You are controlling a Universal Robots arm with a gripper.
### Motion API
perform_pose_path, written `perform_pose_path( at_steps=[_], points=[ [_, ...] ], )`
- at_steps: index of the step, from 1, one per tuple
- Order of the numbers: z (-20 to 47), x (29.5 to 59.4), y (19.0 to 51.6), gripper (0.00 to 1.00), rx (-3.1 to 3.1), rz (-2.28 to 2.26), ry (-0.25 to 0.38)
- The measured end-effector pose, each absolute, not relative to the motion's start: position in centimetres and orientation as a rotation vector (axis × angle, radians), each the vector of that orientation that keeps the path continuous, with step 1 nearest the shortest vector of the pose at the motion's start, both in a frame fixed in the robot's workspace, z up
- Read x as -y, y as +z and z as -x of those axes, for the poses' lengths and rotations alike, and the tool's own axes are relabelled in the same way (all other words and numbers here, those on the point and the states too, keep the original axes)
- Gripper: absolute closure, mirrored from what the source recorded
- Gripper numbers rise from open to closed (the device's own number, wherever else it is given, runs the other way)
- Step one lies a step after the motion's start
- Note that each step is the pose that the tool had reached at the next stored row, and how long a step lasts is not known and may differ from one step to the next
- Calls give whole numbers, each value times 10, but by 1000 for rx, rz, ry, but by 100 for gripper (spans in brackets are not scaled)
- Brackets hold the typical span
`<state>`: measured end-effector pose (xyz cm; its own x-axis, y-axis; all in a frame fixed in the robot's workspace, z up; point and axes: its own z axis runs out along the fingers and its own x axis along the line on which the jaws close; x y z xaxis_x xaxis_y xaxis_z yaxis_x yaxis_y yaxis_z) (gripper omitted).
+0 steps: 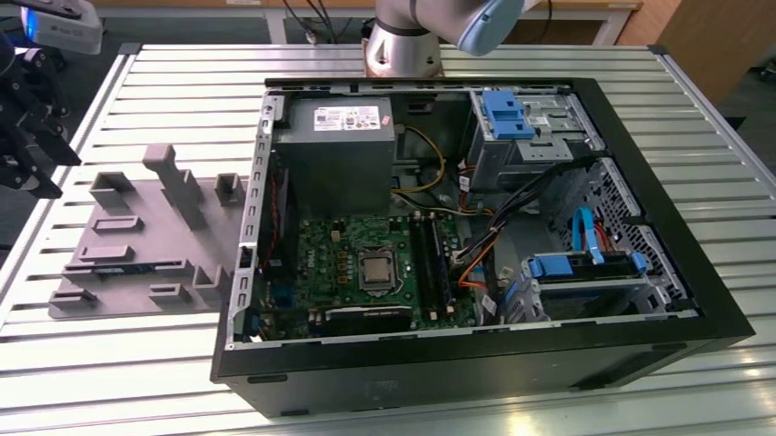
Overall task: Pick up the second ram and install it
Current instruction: 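Pick up the second ram and move it above second insertion slot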
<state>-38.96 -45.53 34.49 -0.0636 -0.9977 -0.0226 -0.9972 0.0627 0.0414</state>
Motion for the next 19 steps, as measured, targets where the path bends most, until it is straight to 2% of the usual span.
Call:
perform_pose_path(
  at_steps=[9,19],
  points=[
    [390,455,343,53,2282,-2142,-71],
    [390,460,326,53,2281,-2141,-71]
  ],
)
